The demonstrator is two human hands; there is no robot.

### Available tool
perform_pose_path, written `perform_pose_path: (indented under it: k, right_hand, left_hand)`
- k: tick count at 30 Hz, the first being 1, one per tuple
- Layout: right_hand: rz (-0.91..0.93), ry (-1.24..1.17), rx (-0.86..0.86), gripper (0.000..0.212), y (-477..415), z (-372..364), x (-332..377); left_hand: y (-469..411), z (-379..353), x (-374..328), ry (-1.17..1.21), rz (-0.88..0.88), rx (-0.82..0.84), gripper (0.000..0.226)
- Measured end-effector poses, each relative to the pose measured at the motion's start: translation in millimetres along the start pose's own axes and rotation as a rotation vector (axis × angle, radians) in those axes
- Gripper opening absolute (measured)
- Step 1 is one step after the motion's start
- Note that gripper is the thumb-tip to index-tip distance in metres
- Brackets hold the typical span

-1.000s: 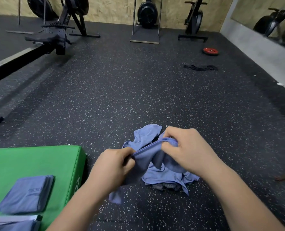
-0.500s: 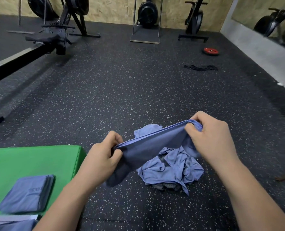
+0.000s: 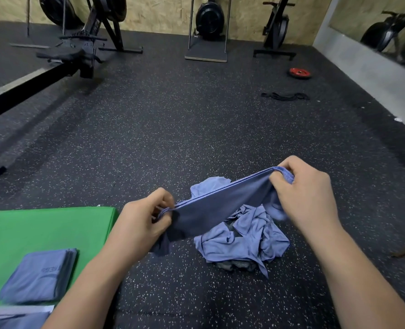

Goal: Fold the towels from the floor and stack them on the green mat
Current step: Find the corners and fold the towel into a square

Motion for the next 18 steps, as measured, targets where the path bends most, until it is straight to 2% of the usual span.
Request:
perform_pose_path:
  k: [7,11,14,18]
  right_hand:
    - [-0.034,0.001,-0.062,0.013,-0.6,5.6,-3.0]
    - [-0.038,0.001,-0.070,0.012,-1.3,7.9,-4.1]
    - [-0.044,0.000,-0.062,0.012,-1.3,7.4,-4.5]
    - [-0.048,0.001,-0.055,0.012,-1.5,6.6,-5.5]
  left_hand:
    - [1.7,-5.0,4.6,0.051,-0.057,0.131,0.026]
    - [4.6,-11.5,3.3,0.005,-0.098,0.208,0.022]
    - [4.6,-16.5,14.9,-0.067,-0.043,0.277,0.018]
    - [-1.5,-11.5,28.8,-0.125,0.039,0.239,0.015]
Point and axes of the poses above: each hand's wrist, its own y-axis away from the middle knuckle, its own z-axis out of the back of the hand, x = y × z, the point moved 3 cm from there along -y, towards the middle knuckle, and after that the axes turned 7 degrees about z, right-handed, at the moved point
